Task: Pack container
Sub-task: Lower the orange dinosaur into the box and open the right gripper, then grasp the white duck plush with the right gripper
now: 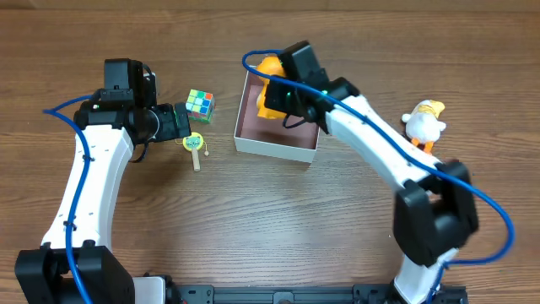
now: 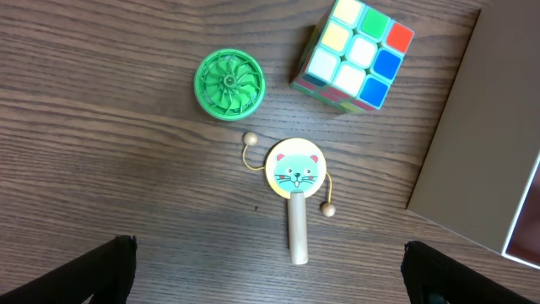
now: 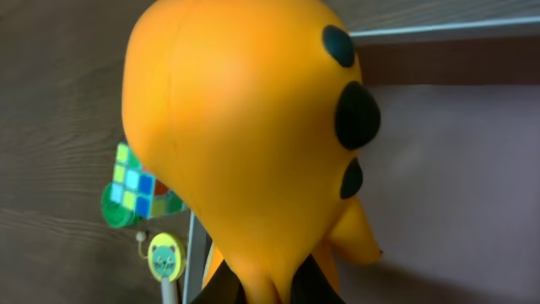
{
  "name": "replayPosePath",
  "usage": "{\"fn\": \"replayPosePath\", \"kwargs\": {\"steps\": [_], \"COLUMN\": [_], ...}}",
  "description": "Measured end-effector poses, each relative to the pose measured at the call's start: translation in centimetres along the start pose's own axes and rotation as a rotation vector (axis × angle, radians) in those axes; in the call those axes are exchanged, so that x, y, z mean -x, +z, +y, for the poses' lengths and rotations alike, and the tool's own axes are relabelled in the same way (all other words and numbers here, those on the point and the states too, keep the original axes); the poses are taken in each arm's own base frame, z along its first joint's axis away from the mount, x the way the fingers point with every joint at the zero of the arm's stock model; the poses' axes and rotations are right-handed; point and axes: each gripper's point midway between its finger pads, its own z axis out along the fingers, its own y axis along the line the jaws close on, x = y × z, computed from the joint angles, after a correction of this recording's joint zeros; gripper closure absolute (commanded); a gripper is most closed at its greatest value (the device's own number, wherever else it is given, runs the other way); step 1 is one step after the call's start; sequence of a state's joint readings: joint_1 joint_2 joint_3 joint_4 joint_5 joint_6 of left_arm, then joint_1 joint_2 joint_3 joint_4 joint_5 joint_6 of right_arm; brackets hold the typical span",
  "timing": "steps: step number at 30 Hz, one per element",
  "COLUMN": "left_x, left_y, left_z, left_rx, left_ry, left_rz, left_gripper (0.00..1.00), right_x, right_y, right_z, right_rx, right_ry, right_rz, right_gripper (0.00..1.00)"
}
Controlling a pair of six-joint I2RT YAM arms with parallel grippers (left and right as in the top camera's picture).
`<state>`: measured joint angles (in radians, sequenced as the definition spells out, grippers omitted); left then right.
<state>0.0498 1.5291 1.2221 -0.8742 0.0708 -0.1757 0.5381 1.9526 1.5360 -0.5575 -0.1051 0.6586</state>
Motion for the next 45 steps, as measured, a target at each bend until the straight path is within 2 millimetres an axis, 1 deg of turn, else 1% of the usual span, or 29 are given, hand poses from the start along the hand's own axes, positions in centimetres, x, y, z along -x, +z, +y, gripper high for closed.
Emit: {"fn": "replayPosePath", "kwargs": {"steps": [2, 4, 5, 6, 10, 13, 16, 17, 19, 21, 22, 24, 25, 26, 27, 28, 29, 30, 32, 33, 34, 35, 37, 39, 41, 42, 44, 45], "left_x": [0.0, 0.0, 0.0, 0.0, 0.0, 0.0, 0.0, 0.0, 0.0, 0.0, 0.0, 0.0, 0.0, 0.0, 0.0, 0.0, 0.0, 0.0, 0.0, 0.0, 0.0, 0.1, 0.0, 0.1, 0.0, 0.1, 0.1, 0.0], "left_y": [0.0, 0.0, 0.0, 0.0, 0.0, 0.0, 0.0, 0.0, 0.0, 0.0, 0.0, 0.0, 0.0, 0.0, 0.0, 0.0, 0.0, 0.0, 0.0, 0.0, 0.0, 0.0, 0.0, 0.0, 0.0, 0.0, 0.0, 0.0], "left_z": [0.0, 0.0, 0.0, 0.0, 0.0, 0.0, 0.0, 0.0, 0.0, 0.0, 0.0, 0.0, 0.0, 0.0, 0.0, 0.0, 0.0, 0.0, 0.0, 0.0, 0.0, 0.0, 0.0, 0.0, 0.0, 0.0, 0.0, 0.0], "left_rx": [0.0, 0.0, 0.0, 0.0, 0.0, 0.0, 0.0, 0.0, 0.0, 0.0, 0.0, 0.0, 0.0, 0.0, 0.0, 0.0, 0.0, 0.0, 0.0, 0.0, -0.001, 0.0, 0.0, 0.0, 0.0, 0.0, 0.0, 0.0], "left_ry": [0.0, 0.0, 0.0, 0.0, 0.0, 0.0, 0.0, 0.0, 0.0, 0.0, 0.0, 0.0, 0.0, 0.0, 0.0, 0.0, 0.0, 0.0, 0.0, 0.0, 0.0, 0.0, 0.0, 0.0, 0.0, 0.0, 0.0, 0.001], "left_rz": [0.0, 0.0, 0.0, 0.0, 0.0, 0.0, 0.0, 0.0, -0.001, 0.0, -0.001, -0.001, -0.001, -0.001, -0.001, -0.001, -0.002, -0.002, -0.002, -0.002, -0.001, -0.002, -0.002, -0.002, -0.002, -0.002, -0.002, -0.002], "left_gripper": [0.0, 0.0, 0.0, 0.0, 0.0, 0.0, 0.0, 0.0, 0.0, 0.0, 0.0, 0.0, 0.0, 0.0, 0.0, 0.0, 0.0, 0.0, 0.0, 0.0, 0.0, 0.0, 0.0, 0.0, 0.0, 0.0, 0.0, 0.0], "right_x": [-0.5, -1.1, -1.4, -2.0, -2.8, -3.4, -3.7, -3.7, -3.2, -2.4, -1.7, 0.4, 1.5, 2.3, 3.2, 4.0, 4.5, 5.0, 5.6, 6.1, 6.4, 6.7, 6.3, 5.7, 4.9, 4.3, 3.6, 3.5], "right_y": [1.5, 2.4, 2.8, 3.4, 3.6, 3.6, 3.3, 2.8, 1.1, -1.6, -3.8, -9.1, -11.9, -14.0, -16.6, -18.9, -20.7, -22.2, -23.7, -24.0, -24.0, -23.9, -22.9, -21.7, -20.3, -19.4, -17.8, -17.3], "right_z": [-0.3, -0.6, -0.6, -0.6, 0.3, 0.5, 0.2, 0.0, -0.2, -0.4, -0.4, -0.7, -1.3, -2.1, -3.5, -5.4, -7.5, -9.8, -14.0, -16.6, -18.3, -20.5, -24.5, -27.6, -30.3, -31.8, -33.9, -34.6], "right_rx": [-0.001, -0.007, -0.009, -0.012, 0.001, -0.002, -0.019, -0.031, -0.058, -0.094, -0.102, -0.103, -0.105, -0.114, -0.138, -0.178, -0.23, -0.287, -0.392, -0.449, -0.479, -0.514, -0.58, -0.623, -0.657, -0.668, -0.671, -0.665], "right_ry": [0.012, 0.022, 0.024, 0.023, -0.001, -0.014, -0.029, -0.036, -0.046, -0.056, -0.058, -0.052, -0.042, -0.029, -0.017, 0.006, 0.035, 0.069, 0.137, 0.182, 0.208, 0.239, 0.295, 0.325, 0.356, 0.381, 0.419, 0.432], "right_rz": [0.019, 0.04, 0.046, 0.062, 0.068, 0.085, 0.098, 0.098, 0.076, 0.037, 0.008, -0.074, -0.119, -0.152, -0.19, -0.225, -0.252, -0.272, -0.282, -0.285, -0.283, -0.277, -0.235, -0.194, -0.139, -0.1, -0.049, -0.033], "right_gripper": [0.77, 0.69, 0.53, 0.4, 0.28, 0.27, 0.26, 0.22, 0.19, 0.15, 0.13, 0.1, 0.09, 0.09, 0.08, 0.06, 0.04, 0.04, 0.04, 0.04, 0.03, 0.03, 0.02, 0.02, 0.02, 0.05, 0.13, 0.13]}}
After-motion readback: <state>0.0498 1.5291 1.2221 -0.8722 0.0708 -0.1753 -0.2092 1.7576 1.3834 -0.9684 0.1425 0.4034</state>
